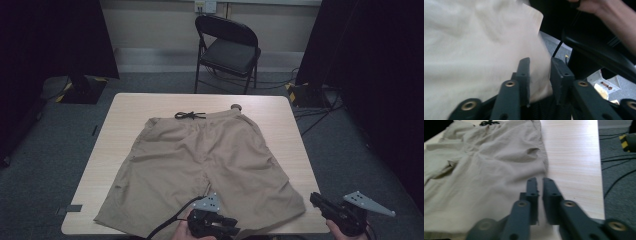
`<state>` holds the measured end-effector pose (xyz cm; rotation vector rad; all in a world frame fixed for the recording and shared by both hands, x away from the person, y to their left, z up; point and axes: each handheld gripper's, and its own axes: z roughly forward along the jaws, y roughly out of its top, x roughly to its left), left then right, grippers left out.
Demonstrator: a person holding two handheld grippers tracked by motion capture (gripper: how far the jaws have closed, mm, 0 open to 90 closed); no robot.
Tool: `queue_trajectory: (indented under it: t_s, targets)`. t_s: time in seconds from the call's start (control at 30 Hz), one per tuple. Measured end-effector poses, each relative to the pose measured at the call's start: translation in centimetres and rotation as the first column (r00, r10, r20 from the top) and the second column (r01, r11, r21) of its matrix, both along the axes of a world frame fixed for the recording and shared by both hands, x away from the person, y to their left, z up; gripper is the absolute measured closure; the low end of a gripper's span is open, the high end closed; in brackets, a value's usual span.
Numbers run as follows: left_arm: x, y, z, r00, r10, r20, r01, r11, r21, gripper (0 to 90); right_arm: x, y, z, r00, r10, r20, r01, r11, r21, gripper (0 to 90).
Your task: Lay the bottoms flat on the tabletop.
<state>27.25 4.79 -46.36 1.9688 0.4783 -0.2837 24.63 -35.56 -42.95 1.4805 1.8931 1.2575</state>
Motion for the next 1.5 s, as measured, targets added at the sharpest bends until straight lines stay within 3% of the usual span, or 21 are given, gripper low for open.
queue_trajectory:
  t_s: [0.1, 0.27, 0.33, 0.43, 0.53, 0.6, 0.63, 0.67, 0.7, 0.73, 0.77, 0.83, 0.9, 0.93, 1.03, 1.13, 1.23, 1.33, 1.5]
  targets:
    - [0.6, 1.7, 1.2, 0.9989, 0.045, 0.006, -0.045, 0.9989, -0.012, 62.9, 1.0, 0.8, 0.1, 0.9995, 0.023, 0.023, -0.023, 1.000, 0.006, 74.4]
    - [2.4, 5.2, 2.2, 0.9910, 0.132, 0.023, -0.132, 0.9911, 0.015, 61.2, 4.3, 3.6, -0.1, 0.9964, 0.084, 0.012, -0.084, 0.996, -0.014, 66.1]
    - [3.3, 6.9, 2.5, 0.9847, 0.171, 0.032, -0.172, 0.9846, 0.029, 61.2, 6.0, 4.8, -0.4, 0.9941, 0.108, -0.003, -0.108, 0.994, -0.012, 64.0]
    - [4.8, 9.8, 2.9, 0.9699, 0.237, 0.055, -0.240, 0.9699, 0.044, 61.3, 8.7, 6.5, -1.2, 0.9901, 0.138, -0.025, -0.138, 0.990, -0.029, 61.0]
    - [6.7, 12.9, 2.9, 0.9462, 0.317, 0.064, -0.321, 0.9448, 0.066, 62.4, 11.2, 8.2, -2.2, 0.9865, 0.153, -0.057, -0.157, 0.986, -0.059, 57.5]
    - [8.0, 15.1, 2.5, 0.9269, 0.370, 0.060, -0.374, 0.9237, 0.082, 63.1, 12.6, 9.1, -2.8, 0.9832, 0.165, -0.078, -0.171, 0.983, -0.072, 53.2]
    - [8.6, 16.1, 2.1, 0.9222, 0.383, 0.056, -0.387, 0.9173, 0.095, 63.0, 13.2, 9.5, -3.1, 0.9817, 0.170, -0.084, -0.177, 0.982, -0.073, 51.5]
    - [9.2, 17.0, 1.8, 0.9106, 0.409, 0.058, -0.413, 0.9027, 0.119, 62.7, 13.7, 9.9, -3.3, 0.9805, 0.172, -0.095, -0.179, 0.981, -0.075, 50.1]
    - [9.7, 17.7, 1.3, 0.8970, 0.434, 0.082, -0.442, 0.8830, 0.158, 62.5, 14.3, 10.2, -3.6, 0.9797, 0.173, -0.100, -0.181, 0.981, -0.074, 48.5]
    - [10.2, 18.4, 0.9, 0.8910, 0.445, 0.089, -0.454, 0.8706, 0.190, 61.9, 14.7, 10.4, -3.9, 0.9796, 0.171, -0.106, -0.179, 0.981, -0.076, 48.0]
    - [10.5, 19.2, 0.4, 0.8868, 0.455, 0.083, -0.462, 0.8642, 0.200, 61.8, 15.0, 10.5, -4.2, 0.9792, 0.165, -0.118, -0.175, 0.981, -0.079, 47.2]
    - [11.0, 20.5, -0.2, 0.8653, 0.492, 0.094, -0.500, 0.8357, 0.227, 61.1, 15.4, 10.6, -4.7, 0.9773, 0.163, -0.135, -0.176, 0.981, -0.087, 46.3]
    - [11.2, 21.8, -0.6, 0.8489, 0.519, 0.100, -0.527, 0.8183, 0.229, 60.4, 15.7, 10.7, -5.2, 0.9758, 0.155, -0.154, -0.172, 0.979, -0.105, 44.9]
    - [11.2, 22.3, -0.8, 0.8392, 0.532, 0.112, -0.543, 0.8061, 0.236, 60.3, 15.7, 10.7, -5.3, 0.9751, 0.153, -0.160, -0.171, 0.979, -0.107, 44.4]
    - [10.8, 23.3, -1.8, 0.8315, 0.544, 0.112, -0.553, 0.7926, 0.256, 60.0, 15.9, 10.8, -5.6, 0.9741, 0.147, -0.172, -0.170, 0.977, -0.129, 42.8]
    - [9.9, 23.9, -3.0, 0.8341, 0.543, 0.099, -0.547, 0.7913, 0.273, 60.1, 15.8, 10.9, -5.8, 0.9730, 0.145, -0.180, -0.170, 0.976, -0.136, 40.9]
    - [8.8, 24.2, -3.5, 0.8213, 0.563, 0.095, -0.569, 0.7936, 0.217, 59.9, 15.8, 10.9, -6.0, 0.9730, 0.135, -0.187, -0.164, 0.976, -0.144, 40.1]
    - [7.8, 23.7, -3.4, 0.8302, 0.537, 0.151, -0.557, 0.7927, 0.247, 59.8, 15.8, 10.9, -6.1, 0.9731, 0.128, -0.192, -0.158, 0.976, -0.150, 39.3]
    - [6.1, 24.0, -3.5, 0.8371, 0.530, 0.137, -0.547, 0.8041, 0.233, 59.8, 15.2, 10.5, -6.4, 0.9781, 0.128, -0.165, -0.151, 0.979, -0.140, 38.8]
